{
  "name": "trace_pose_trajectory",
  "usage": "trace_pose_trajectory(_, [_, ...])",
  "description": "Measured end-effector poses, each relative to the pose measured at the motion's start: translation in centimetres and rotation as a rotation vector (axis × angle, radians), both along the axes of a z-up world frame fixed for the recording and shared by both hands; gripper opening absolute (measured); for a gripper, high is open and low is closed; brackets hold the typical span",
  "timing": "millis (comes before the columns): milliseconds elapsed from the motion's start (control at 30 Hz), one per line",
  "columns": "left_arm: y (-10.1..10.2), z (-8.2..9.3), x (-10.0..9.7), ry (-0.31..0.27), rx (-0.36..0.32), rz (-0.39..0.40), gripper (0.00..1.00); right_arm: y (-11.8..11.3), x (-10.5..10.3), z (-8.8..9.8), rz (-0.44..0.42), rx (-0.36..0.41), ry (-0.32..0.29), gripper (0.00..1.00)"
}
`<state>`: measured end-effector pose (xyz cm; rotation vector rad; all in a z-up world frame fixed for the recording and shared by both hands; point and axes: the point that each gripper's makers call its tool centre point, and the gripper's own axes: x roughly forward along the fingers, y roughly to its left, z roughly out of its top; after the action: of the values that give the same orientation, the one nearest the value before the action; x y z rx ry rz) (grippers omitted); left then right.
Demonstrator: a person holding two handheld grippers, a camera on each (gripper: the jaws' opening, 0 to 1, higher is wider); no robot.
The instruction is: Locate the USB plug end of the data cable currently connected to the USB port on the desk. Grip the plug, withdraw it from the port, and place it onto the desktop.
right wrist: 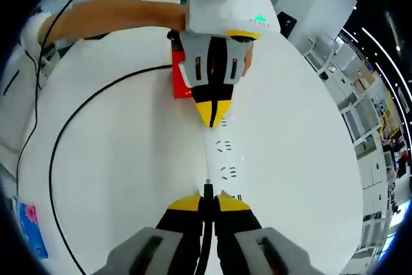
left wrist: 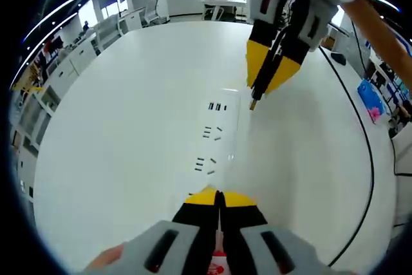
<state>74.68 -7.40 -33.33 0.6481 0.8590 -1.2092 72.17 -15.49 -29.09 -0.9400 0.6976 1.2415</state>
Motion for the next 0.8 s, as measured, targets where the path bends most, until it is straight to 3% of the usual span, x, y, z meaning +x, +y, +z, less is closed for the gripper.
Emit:
trace_pose_trajectory(300, [-0.1, 0.1, 0.4, 0.002, -0.004, 0.006, 0.02, -0.2, 0.4, 0.9, -0.178, 0.202, 0.0, 0.09])
trace_pose_trajectory(400, [0.0, 0.2, 0.5, 0.002, -0.004, 0.006, 0.02, -0.2, -1.1, 0.6, -0.148, 0.195, -0.014, 0.09])
trace_pose_trajectory(700, [0.1, 0.1, 0.8, -0.004, -0.01, 0.014, 0.02, -0.5, -2.3, 0.5, -0.283, 0.27, -0.083, 0.09])
trace_pose_trajectory(800, [0.2, 0.1, 0.9, -0.007, -0.014, 0.018, 0.02, -0.3, -2.6, 0.6, -0.328, 0.33, -0.088, 0.09])
